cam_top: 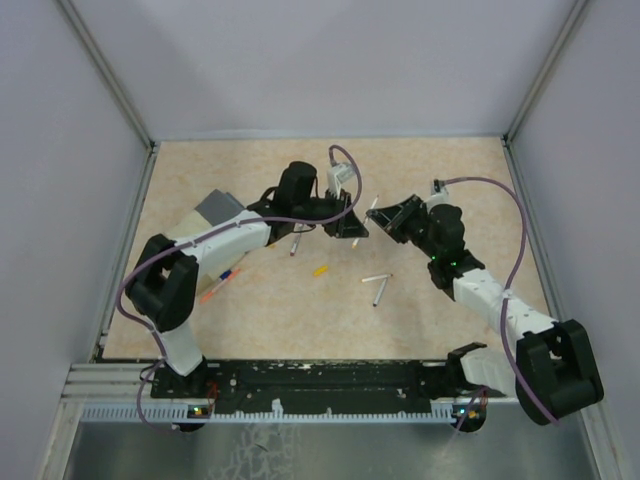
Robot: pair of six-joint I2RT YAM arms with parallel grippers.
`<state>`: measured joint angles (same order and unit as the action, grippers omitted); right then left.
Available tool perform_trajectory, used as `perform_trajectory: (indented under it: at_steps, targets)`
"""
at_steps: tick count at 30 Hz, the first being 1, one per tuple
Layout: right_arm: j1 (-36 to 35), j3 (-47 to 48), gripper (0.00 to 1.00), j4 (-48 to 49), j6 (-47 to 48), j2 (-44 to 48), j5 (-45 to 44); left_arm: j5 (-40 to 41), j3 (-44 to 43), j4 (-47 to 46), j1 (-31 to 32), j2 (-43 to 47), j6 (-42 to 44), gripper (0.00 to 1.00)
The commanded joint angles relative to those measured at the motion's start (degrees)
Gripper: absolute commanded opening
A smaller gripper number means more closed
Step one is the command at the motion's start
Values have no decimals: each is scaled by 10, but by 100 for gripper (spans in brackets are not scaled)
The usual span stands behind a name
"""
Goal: Insert the pens into the pen caps
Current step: Pick up the pen from the center of the board.
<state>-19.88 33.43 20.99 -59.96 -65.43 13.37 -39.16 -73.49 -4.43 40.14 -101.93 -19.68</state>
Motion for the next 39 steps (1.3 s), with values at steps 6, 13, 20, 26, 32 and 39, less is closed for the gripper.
perform_trajectory:
  at_steps: [6,13,20,26,32,39]
  targets:
    - [-10,20,11,59,2,6,7,2,-27,13,2,-9,11,3]
    - [-10,28,45,-22,100,36,-25,74,-45,65,-8,7,55,0]
    - [-10,37,63,-73,212,62,-35,112,-42,75,-59,42,73,0]
    - [-14,99,63,-140,315,8,20,225,-18,80,-109,113,112,0]
    - [-72,209,61,-254,431,-94,35,318,13,63,-143,173,128,0]
    - [-135,282,61,-287,568,-187,40,348,29,54,-165,199,118,0]
